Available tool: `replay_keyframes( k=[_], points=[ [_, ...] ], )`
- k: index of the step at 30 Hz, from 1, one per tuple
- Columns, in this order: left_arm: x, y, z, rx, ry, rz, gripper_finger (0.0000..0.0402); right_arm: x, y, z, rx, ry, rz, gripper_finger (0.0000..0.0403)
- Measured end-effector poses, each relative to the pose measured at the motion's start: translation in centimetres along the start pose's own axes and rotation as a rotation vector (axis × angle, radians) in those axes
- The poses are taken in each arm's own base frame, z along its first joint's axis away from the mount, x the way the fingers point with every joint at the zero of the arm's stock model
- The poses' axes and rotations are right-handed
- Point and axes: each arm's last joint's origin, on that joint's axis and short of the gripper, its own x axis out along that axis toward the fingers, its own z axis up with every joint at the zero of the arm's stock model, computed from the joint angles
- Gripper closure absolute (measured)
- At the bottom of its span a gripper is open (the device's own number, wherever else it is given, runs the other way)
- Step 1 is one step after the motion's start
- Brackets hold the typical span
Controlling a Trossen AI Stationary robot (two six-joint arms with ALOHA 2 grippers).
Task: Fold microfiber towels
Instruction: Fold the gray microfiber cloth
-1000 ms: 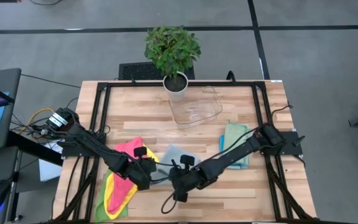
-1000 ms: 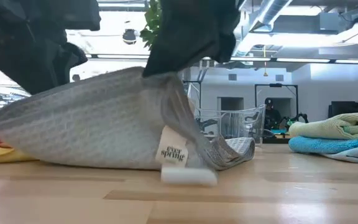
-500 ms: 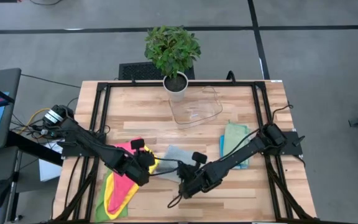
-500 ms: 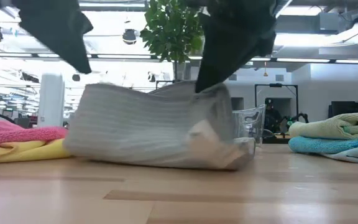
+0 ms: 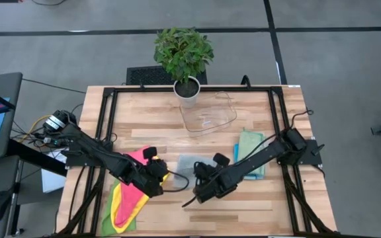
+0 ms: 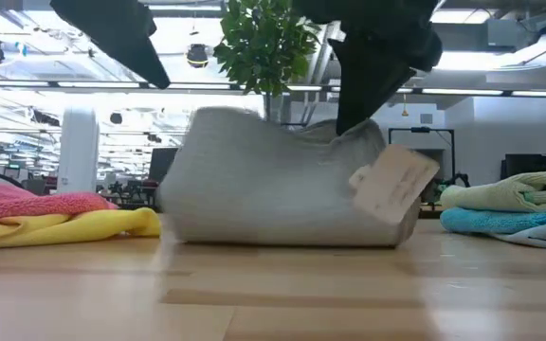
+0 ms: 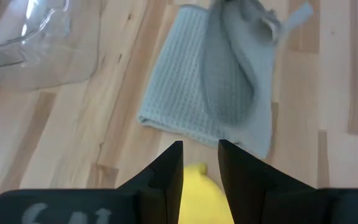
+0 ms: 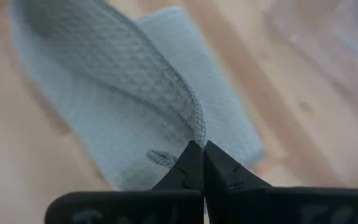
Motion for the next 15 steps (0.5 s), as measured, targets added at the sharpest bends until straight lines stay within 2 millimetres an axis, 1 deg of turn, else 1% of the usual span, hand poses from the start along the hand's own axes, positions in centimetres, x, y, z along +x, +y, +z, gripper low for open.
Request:
replay_keyframes(
  k=[4,8,10,15],
  points=[
    [0.1,-0.3,0.3,-0.013,-0.039,-0.026,0.0308,0.0,-2.2,1.2,0.001,0.037,-0.069,0.0385],
    [0.4,-0.5,0.4,-0.015,-0.083,-0.051,0.0308,0.7,-3.2,2.2,-0.043,0.057,-0.081,0.0386],
    [0.6,-0.6,0.3,-0.029,-0.104,-0.061,0.0308,1.4,-3.3,2.5,-0.047,0.066,-0.076,0.0386],
    [1.1,-0.7,-0.2,-0.046,-0.118,-0.068,0.0308,3.8,-4.1,2.3,-0.015,0.089,-0.080,0.0375]
  ],
)
